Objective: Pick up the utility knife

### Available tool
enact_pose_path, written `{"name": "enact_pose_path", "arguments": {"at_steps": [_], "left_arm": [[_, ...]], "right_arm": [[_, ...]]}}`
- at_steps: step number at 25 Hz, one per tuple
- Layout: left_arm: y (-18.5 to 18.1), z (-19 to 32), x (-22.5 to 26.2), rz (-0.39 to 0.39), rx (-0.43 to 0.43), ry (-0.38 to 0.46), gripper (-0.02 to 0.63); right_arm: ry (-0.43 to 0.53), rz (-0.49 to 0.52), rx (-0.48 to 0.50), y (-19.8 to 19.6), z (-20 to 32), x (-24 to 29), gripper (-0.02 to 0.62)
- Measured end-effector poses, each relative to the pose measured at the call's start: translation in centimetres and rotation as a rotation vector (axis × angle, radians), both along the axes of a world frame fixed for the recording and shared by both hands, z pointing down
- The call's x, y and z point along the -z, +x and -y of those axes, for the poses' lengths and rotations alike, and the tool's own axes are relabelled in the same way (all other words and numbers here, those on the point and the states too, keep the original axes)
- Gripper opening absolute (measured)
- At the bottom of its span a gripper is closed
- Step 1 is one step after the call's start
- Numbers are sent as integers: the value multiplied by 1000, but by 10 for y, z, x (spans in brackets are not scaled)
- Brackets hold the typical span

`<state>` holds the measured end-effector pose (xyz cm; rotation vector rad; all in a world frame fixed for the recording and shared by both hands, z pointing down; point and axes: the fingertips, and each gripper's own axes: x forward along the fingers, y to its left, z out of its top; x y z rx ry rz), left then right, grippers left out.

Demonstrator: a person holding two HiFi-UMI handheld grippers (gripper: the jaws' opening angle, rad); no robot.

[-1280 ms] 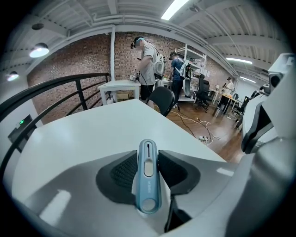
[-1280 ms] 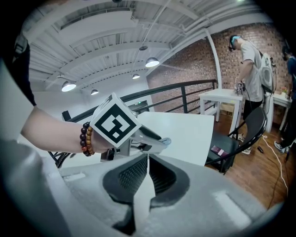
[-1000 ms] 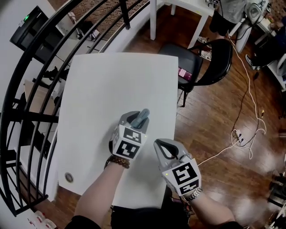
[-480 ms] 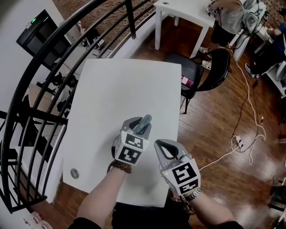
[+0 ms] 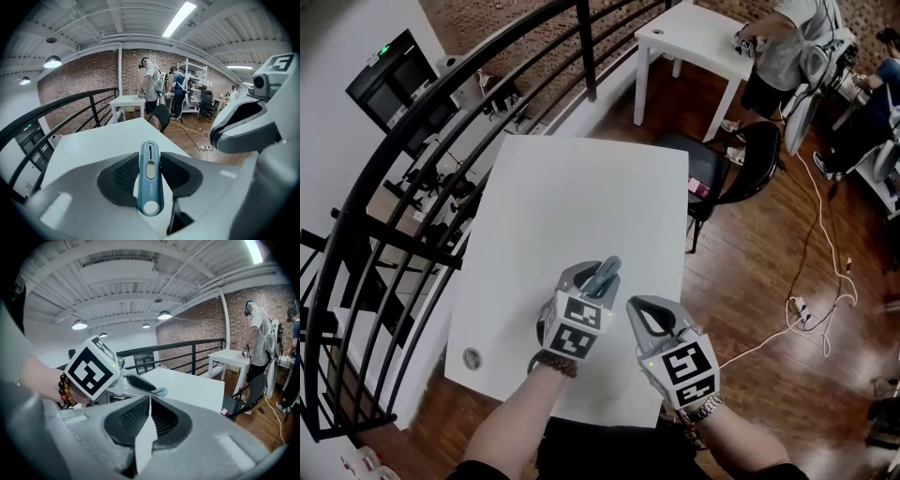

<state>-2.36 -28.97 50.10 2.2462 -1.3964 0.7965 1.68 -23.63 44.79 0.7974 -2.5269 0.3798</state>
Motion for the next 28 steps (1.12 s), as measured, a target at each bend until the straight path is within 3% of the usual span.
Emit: {"name": "enact_pose_path", "arguments": {"at_steps": [28], "left_arm": [[-61, -73, 70, -21, 3, 124, 163]], "right_arm": [[97, 8, 13, -64, -35, 42, -8]]}}
